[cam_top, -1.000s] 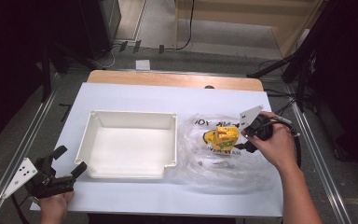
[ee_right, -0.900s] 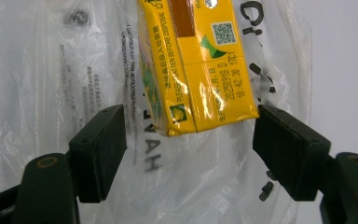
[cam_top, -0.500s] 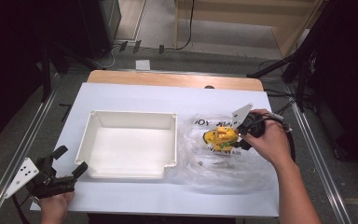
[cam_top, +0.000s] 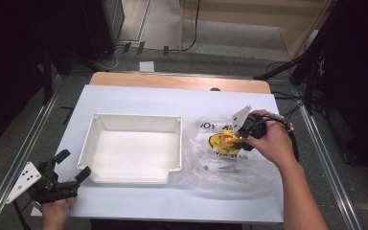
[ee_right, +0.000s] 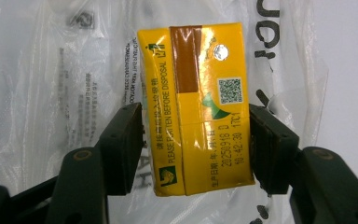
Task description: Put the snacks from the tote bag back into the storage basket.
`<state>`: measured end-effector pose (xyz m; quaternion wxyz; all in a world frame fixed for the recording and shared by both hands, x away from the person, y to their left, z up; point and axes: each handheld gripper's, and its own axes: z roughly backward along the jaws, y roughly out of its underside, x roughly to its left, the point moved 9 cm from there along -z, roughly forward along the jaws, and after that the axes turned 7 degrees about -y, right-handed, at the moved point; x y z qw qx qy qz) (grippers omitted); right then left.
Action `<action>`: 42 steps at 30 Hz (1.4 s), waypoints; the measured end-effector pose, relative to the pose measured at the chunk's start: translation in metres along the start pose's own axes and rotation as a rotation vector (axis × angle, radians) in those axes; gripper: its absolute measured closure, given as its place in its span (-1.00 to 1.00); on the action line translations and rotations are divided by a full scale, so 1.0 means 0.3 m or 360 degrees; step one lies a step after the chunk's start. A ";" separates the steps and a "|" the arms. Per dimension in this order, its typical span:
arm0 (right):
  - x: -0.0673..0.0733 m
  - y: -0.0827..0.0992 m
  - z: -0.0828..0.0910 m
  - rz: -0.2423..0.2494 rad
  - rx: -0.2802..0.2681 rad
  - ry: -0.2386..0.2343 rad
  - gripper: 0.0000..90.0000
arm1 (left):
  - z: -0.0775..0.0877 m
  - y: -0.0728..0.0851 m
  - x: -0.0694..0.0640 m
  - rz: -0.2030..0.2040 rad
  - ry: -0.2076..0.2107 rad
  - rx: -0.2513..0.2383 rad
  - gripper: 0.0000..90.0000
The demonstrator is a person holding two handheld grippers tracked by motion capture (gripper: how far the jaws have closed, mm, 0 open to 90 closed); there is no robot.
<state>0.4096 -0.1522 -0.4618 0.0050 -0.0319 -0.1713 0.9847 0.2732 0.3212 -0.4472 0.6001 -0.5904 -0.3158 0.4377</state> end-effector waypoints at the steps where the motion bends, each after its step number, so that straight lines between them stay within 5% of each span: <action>1: 0.000 -0.001 -0.001 -0.0007 -0.0008 -0.0008 -0.02 | 0.000 0.000 0.000 0.0000 0.0000 0.0000 -1.00; 21: -0.010 -0.015 -0.025 -0.0051 0.0045 -0.0153 0.12 | -0.001 0.001 -0.002 -0.0003 0.0004 0.0003 -1.00; 42: -0.001 -0.053 0.038 -0.0056 -0.0015 -0.0099 0.14 | 0.001 0.000 0.001 0.0005 0.0007 0.0001 -1.00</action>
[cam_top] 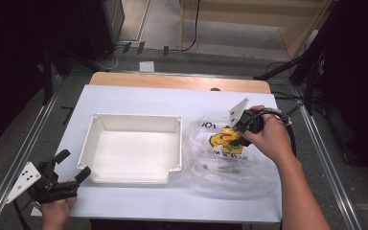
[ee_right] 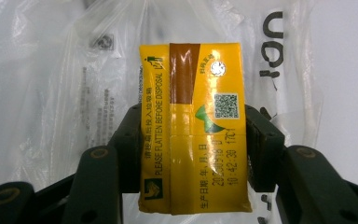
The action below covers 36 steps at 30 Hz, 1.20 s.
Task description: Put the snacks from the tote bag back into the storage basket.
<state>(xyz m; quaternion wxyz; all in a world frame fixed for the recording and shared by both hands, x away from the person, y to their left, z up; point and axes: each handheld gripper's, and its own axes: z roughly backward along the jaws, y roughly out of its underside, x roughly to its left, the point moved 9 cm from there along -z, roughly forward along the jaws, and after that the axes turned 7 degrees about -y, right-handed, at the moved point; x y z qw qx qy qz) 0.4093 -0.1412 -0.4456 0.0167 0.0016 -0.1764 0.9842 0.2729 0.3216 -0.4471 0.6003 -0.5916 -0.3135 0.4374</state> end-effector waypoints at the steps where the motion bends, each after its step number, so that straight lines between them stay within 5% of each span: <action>1: 0.002 -0.002 0.005 0.0000 0.0003 0.0002 0.14 | 0.000 0.000 0.000 0.0000 0.0000 0.0000 -1.00; 36: 0.009 -0.123 0.065 -0.0026 -0.0087 0.0010 0.14 | 0.002 -0.002 0.005 0.0011 -0.0005 -0.0006 -1.00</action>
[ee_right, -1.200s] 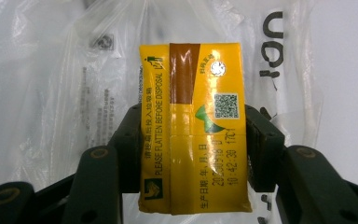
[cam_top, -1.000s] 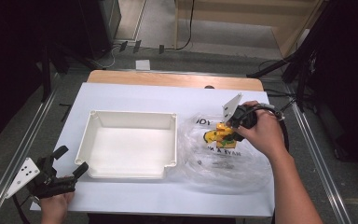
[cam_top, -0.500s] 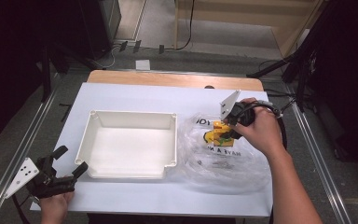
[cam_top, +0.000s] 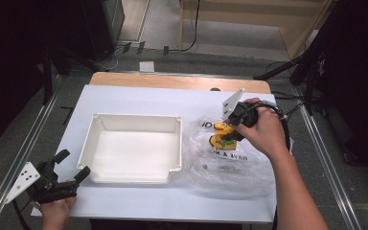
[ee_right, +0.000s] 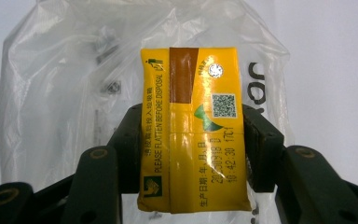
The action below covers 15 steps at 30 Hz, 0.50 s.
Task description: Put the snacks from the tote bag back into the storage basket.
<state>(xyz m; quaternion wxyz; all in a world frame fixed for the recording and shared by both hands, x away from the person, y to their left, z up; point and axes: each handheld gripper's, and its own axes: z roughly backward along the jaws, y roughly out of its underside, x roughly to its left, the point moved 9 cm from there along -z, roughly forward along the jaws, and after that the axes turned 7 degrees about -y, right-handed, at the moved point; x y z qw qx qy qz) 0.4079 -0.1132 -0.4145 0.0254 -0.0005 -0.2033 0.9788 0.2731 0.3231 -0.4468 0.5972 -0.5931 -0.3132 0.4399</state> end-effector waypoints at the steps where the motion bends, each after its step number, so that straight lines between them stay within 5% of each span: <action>1: 0.002 -0.003 0.001 -0.0006 -0.0002 -0.0008 0.14 | 0.000 0.000 0.000 0.0001 0.0000 -0.0001 -1.00; 15: 0.005 -0.071 0.011 0.0012 -0.0018 0.0002 0.14 | 0.000 -0.002 0.001 0.0011 0.0001 -0.0008 -1.00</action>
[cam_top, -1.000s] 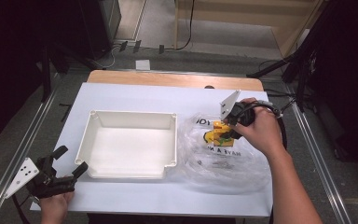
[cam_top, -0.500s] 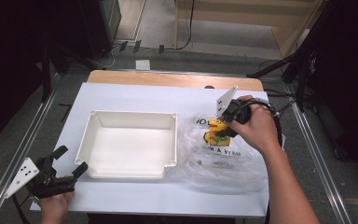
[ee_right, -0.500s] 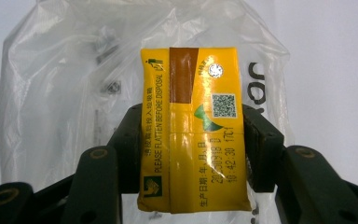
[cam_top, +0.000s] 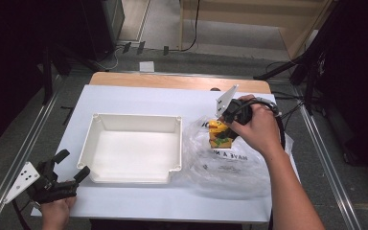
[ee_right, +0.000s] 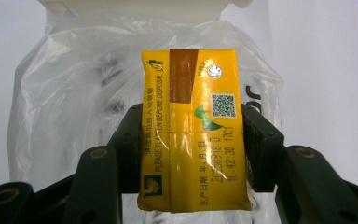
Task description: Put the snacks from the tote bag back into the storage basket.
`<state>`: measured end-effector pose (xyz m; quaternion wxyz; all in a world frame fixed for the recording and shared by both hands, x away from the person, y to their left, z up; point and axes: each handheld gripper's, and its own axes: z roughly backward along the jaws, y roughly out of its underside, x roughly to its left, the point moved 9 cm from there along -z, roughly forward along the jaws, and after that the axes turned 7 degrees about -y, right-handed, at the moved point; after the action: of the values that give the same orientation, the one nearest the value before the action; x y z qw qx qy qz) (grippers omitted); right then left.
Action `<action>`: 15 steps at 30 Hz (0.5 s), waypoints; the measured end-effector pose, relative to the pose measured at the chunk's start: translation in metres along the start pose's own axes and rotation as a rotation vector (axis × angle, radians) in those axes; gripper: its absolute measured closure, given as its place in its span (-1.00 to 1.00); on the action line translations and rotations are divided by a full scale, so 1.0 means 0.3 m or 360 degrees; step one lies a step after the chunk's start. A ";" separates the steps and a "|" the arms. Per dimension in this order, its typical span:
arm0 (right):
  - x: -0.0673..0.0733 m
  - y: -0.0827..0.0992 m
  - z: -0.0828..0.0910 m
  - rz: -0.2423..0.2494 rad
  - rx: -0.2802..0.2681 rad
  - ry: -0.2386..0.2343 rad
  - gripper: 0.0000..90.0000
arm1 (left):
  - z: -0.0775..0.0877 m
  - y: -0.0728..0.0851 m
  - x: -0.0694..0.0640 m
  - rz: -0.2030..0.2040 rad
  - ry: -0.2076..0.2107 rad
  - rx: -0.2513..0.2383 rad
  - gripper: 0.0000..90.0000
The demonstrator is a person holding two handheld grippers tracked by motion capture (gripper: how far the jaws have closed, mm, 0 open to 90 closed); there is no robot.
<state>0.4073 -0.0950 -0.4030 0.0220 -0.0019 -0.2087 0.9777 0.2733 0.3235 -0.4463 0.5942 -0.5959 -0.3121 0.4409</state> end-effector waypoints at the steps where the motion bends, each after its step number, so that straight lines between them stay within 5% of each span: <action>1: 0.002 -0.004 -0.001 -0.0006 0.0008 0.0000 0.14 | 0.000 0.000 0.000 0.0001 0.0000 0.0001 -1.00; 15: 0.000 -0.069 -0.017 0.0003 -0.0019 -0.0014 0.14 | 0.001 0.000 0.001 0.0004 0.0001 -0.0001 -1.00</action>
<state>0.4082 -0.0741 -0.3994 0.0200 0.0021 -0.2146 0.9765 0.2731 0.3241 -0.4462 0.5937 -0.5964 -0.3114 0.4414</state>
